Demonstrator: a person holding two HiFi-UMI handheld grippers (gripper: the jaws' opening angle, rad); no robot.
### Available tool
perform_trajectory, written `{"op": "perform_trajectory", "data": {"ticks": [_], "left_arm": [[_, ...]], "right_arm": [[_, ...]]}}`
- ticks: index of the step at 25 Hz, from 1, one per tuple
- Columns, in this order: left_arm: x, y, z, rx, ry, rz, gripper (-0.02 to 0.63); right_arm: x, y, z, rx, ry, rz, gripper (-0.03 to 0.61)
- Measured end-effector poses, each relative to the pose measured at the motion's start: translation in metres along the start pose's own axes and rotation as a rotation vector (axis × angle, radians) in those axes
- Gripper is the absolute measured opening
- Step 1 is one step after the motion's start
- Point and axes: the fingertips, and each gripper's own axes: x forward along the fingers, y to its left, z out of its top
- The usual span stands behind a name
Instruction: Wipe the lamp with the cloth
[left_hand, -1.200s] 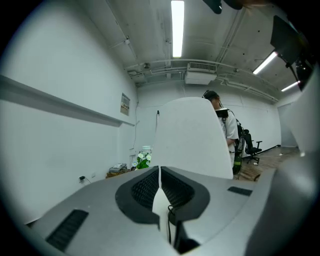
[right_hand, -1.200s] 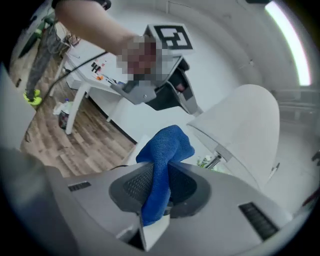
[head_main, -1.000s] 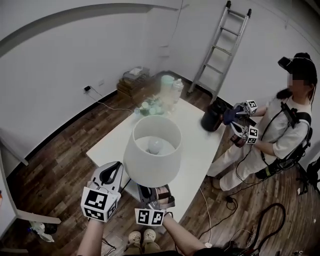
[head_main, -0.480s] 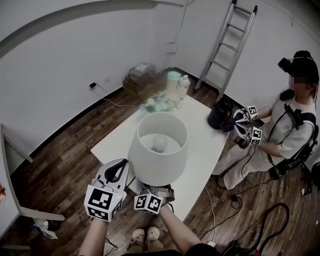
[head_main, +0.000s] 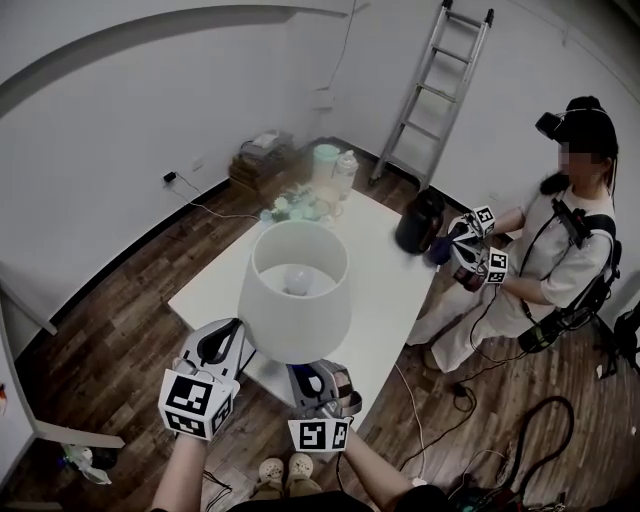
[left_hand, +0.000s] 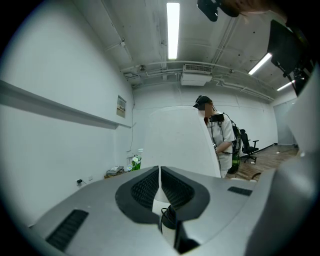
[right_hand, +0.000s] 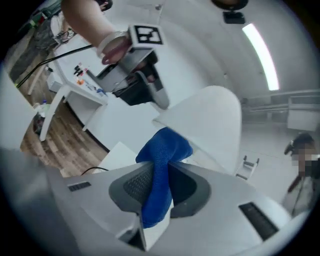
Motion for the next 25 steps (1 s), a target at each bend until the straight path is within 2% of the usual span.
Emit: {"op": "perform_trajectory", "data": {"ticks": [2,4,8,10,15,18,21,25], "left_arm": [[-0.002,0.001,-0.001,0.0,0.002,0.007,0.019],[-0.004,0.003,-0.001,0.003,0.01,0.011,0.018],[-0.005,0.004,-0.005,0.012,0.025,0.013,0.018],[-0.003,0.005,-0.007,0.009,0.032,0.016,0.018],[-0.001,0.001,-0.012,0.004,0.034,0.007,0.018],[0.001,-0.001,-0.015,-0.01,0.033,0.004,0.018],[0.003,-0.002,-0.018,-0.011,0.042,0.002,0.018],[0.003,-0.002,-0.019,-0.005,0.049,0.0,0.018]], "right_arm": [[-0.002,-0.027,-0.007,0.096,0.005,-0.067,0.077],[0.009,-0.041,-0.014,0.163,0.006,-0.085,0.077],[0.036,-0.051,-0.016,0.204,-0.018,-0.09,0.077],[0.044,-0.039,-0.027,0.184,0.018,-0.041,0.077],[0.036,0.017,-0.07,0.189,0.177,0.209,0.077],[0.03,0.023,-0.082,0.244,0.213,0.242,0.077],[0.03,0.011,-0.077,0.379,0.166,0.26,0.077],[0.023,-0.039,-0.074,0.712,-0.004,0.277,0.077]]}}
